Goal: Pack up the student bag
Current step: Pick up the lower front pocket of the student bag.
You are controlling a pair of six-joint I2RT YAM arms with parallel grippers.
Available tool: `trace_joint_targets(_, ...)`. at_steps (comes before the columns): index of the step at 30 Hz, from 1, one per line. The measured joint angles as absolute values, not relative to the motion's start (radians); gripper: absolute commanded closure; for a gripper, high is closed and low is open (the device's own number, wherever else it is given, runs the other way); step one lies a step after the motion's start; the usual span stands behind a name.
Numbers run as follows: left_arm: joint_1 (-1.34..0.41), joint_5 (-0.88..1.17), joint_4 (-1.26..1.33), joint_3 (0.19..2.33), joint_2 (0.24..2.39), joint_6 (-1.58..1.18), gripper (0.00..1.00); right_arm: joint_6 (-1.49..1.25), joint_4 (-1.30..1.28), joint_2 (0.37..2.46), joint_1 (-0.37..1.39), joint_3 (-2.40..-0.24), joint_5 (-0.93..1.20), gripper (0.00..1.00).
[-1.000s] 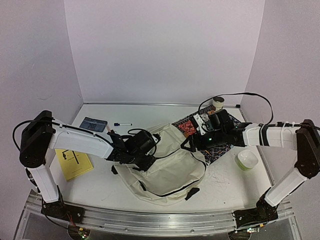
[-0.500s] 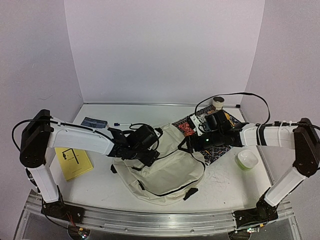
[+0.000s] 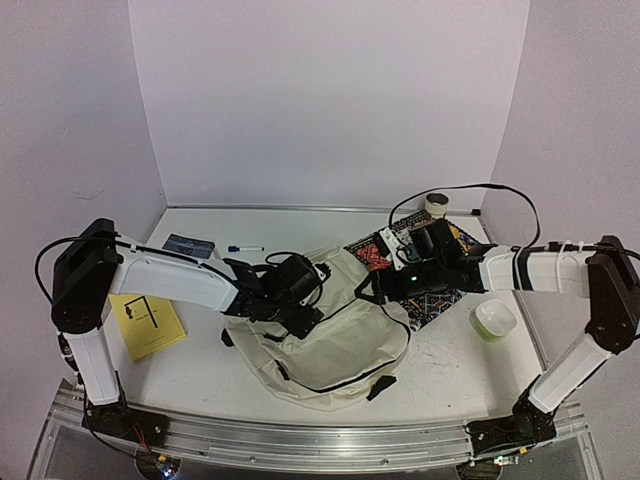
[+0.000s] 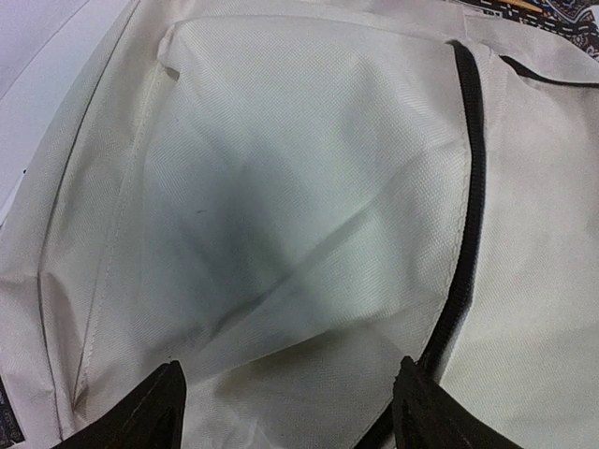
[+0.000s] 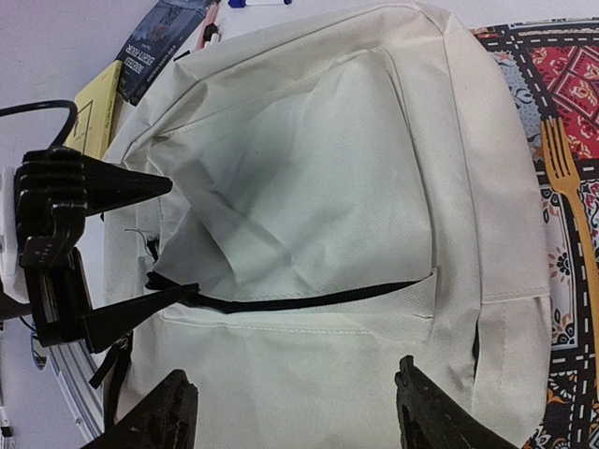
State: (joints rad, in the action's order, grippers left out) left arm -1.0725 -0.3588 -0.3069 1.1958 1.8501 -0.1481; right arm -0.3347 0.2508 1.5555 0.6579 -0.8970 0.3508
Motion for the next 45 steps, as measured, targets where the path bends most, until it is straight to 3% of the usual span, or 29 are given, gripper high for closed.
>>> trace_joint_targets(11, -1.073, -0.36, -0.31, 1.101, 1.737, -0.125, 0.19, -0.335, 0.251, 1.555, 0.658, -0.897, 0.35, 0.27)
trace_joint_targets(31, -1.073, -0.349, -0.317, 1.071, 1.756, -0.095, 0.21, -0.335, 0.252, 1.561, 0.658, -0.897, 0.351, 0.27)
trace_joint_targets(34, -1.073, -0.346, -0.317, 1.097, 1.794, -0.085, 0.26, -0.338, 0.255, 1.567, 0.658, -0.897, 0.351, 0.27)
trace_joint_targets(39, -1.073, -0.378, -0.318, 1.149, 1.854, -0.072, 0.43, -0.341, 0.256, 1.572, 0.659, -0.897, 0.351, 0.27)
trace_joint_targets(42, -1.075, -0.401, -0.317, 1.158, 1.861, -0.077, 0.59, -0.342, 0.26, 1.572, 0.662, -0.897, 0.351, 0.27)
trace_joint_targets(45, -1.074, -0.421, -0.315, 1.158, 1.861, -0.089, 0.81, -0.343, 0.262, 1.572, 0.665, -0.897, 0.351, 0.27)
